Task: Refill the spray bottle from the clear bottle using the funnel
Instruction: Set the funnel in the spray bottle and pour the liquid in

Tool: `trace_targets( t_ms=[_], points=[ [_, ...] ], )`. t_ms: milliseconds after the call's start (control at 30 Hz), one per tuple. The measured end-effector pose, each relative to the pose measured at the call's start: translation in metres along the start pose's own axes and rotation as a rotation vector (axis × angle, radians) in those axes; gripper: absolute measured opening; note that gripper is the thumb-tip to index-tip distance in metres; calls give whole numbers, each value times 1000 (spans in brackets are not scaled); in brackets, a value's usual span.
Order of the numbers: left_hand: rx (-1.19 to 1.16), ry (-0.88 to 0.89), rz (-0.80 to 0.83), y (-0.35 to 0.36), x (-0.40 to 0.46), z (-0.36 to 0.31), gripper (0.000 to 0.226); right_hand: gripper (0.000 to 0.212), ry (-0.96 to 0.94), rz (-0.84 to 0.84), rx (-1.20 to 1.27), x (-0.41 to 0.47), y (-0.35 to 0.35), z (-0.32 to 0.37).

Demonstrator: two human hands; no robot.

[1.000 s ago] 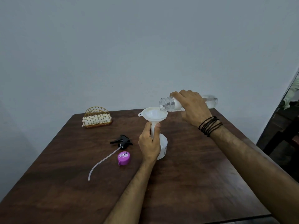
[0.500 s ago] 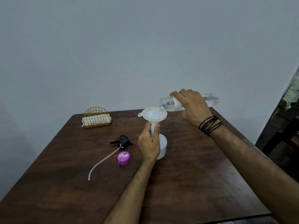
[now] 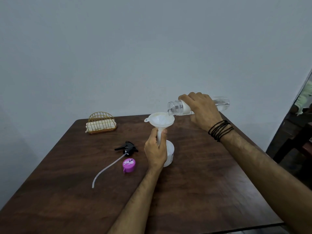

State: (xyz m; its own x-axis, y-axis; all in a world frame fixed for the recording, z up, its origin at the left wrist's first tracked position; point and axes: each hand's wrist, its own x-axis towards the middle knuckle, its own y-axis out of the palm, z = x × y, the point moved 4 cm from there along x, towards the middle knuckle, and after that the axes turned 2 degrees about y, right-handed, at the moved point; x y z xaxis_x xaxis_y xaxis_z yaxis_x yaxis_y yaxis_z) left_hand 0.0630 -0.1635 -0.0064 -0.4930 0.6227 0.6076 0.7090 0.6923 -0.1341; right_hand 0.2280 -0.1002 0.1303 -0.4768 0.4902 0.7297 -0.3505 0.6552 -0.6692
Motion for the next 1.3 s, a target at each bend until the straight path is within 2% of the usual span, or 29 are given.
trace_targets(
  t_ms=[400, 667, 1300],
  points=[
    [10, -3, 4, 0, 0, -1, 29, 53, -1, 2, 5, 3, -4, 0],
    [10, 2, -8, 0, 0, 0, 37, 53, -9, 4, 3, 6, -6, -2],
    [6, -7, 2, 0, 0, -1, 37, 54, -12, 0, -24, 7, -12, -4]
  ],
)
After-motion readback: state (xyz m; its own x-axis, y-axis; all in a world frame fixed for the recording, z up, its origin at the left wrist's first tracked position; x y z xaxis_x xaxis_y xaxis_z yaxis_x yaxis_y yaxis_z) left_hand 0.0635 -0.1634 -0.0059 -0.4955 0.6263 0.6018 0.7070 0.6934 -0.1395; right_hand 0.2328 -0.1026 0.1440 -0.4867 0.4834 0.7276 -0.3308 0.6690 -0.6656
